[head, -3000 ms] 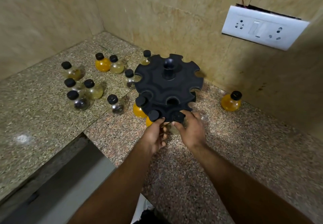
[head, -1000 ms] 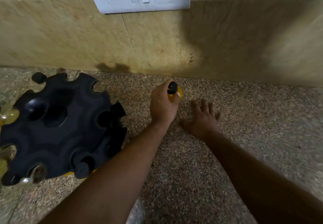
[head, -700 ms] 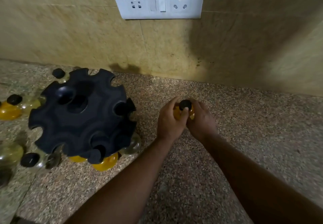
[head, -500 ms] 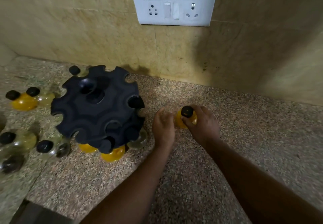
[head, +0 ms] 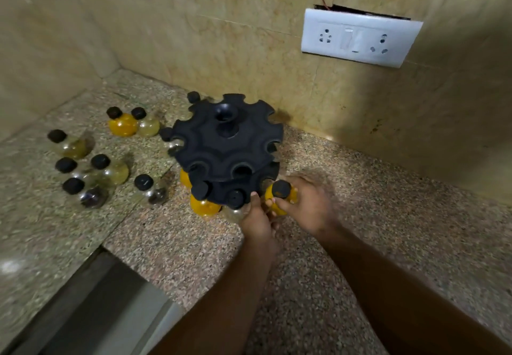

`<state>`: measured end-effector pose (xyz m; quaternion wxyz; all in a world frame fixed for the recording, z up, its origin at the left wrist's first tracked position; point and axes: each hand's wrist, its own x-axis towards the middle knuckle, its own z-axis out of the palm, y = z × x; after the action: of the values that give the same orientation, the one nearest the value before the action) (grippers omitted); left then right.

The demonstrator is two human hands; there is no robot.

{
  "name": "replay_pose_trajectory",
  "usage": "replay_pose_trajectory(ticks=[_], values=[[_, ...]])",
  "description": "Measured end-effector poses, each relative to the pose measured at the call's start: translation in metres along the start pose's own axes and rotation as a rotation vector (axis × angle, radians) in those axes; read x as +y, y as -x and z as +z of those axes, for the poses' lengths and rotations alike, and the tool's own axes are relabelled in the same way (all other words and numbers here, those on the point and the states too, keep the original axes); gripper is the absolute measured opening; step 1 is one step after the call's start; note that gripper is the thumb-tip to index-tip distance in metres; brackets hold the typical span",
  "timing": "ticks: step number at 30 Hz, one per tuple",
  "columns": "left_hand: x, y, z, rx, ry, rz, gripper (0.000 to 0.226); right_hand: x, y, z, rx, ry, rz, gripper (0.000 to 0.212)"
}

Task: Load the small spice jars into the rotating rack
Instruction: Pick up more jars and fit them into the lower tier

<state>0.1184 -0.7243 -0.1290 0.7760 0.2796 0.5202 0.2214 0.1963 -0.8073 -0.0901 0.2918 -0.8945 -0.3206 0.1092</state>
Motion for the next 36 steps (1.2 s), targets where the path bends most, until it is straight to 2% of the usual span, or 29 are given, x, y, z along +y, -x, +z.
replay_pose_trajectory(ticks=[3,5,10,15,23,27,31,36], values=[[0.016,-0.004,-0.024,0.059,0.005,0.031,0.028,-0.018,0.005,0.016,-0.083,-0.004,-0.048,0.054],[0.029,-0.007,-0.039,0.053,-0.044,0.050,0.025,-0.028,0.007,0.027,-0.080,-0.015,-0.063,0.053],[0.057,-0.019,-0.073,-0.136,-0.306,-0.002,0.034,-0.053,0.008,0.046,-0.031,0.023,-0.036,0.053],[0.080,-0.024,-0.077,-0.280,-0.316,-0.085,0.035,-0.062,0.002,0.050,0.016,-0.033,0.046,0.052],[0.074,-0.040,-0.070,-0.368,-0.378,-0.123,0.029,-0.052,-0.002,0.045,0.043,-0.031,0.110,0.054],[0.073,-0.042,-0.061,-0.415,-0.463,-0.117,0.027,-0.040,0.003,0.037,0.089,-0.016,0.199,0.062],[0.076,-0.036,-0.047,-0.374,-0.631,-0.009,0.033,-0.031,0.013,0.037,0.111,-0.032,0.243,0.065],[0.079,-0.041,-0.055,-0.129,-0.654,0.193,0.021,-0.040,0.026,0.044,0.031,0.035,0.181,0.063]])
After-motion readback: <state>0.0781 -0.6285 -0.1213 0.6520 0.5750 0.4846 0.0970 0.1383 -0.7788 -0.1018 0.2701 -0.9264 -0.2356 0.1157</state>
